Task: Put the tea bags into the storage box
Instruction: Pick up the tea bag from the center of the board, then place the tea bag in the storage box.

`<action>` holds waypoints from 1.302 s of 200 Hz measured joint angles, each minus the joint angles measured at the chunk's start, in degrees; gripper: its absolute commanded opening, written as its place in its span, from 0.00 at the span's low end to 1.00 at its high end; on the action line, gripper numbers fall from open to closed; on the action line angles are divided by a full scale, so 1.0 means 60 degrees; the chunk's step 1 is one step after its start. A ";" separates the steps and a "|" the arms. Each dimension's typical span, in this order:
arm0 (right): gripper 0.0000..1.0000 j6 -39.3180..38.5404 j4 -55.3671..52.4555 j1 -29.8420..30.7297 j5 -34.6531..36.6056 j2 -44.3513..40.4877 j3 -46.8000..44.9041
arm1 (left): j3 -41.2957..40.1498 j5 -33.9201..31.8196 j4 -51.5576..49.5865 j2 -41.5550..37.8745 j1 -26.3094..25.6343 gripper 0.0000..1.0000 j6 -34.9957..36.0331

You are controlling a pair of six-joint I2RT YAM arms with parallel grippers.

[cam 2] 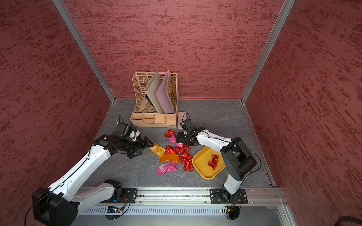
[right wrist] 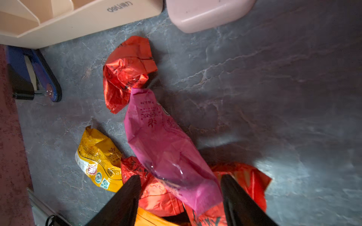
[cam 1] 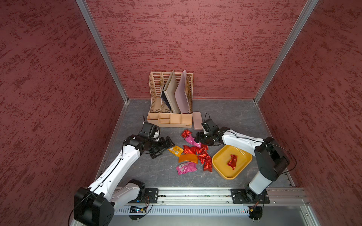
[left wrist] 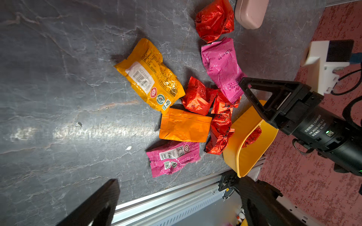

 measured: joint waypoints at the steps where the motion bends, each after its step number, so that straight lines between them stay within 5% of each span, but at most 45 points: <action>1: 0.56 0.0004 0.0022 0.0000 -0.0015 0.0007 0.0000 | -0.0007 -0.0007 -0.0011 -0.0018 0.0000 1.00 -0.0004; 42: 0.11 0.0291 0.0940 0.0040 -0.0776 0.0539 0.0004 | -0.0091 -0.0186 -0.0222 -0.0357 0.0007 1.00 -0.0193; 68: 0.00 0.0401 0.1089 0.0062 -0.0911 0.0565 0.0004 | -0.0200 -0.0197 -0.0259 -0.0452 0.0007 1.00 -0.0331; 117: 0.00 0.0554 0.0940 0.0066 -0.1005 -0.0484 -0.0583 | -0.0259 -0.0211 -0.0251 -0.0470 0.0007 1.00 -0.0342; 163: 0.00 0.0958 -0.0076 0.0095 -0.0605 -0.3384 -0.1228 | -0.0237 -0.0131 0.0076 -0.0051 0.0007 1.00 -0.0339; 260: 0.00 0.3355 -0.6269 0.0117 0.2448 -1.0069 -0.2473 | 0.0838 0.0441 0.1406 0.2543 -0.0718 1.00 -0.0117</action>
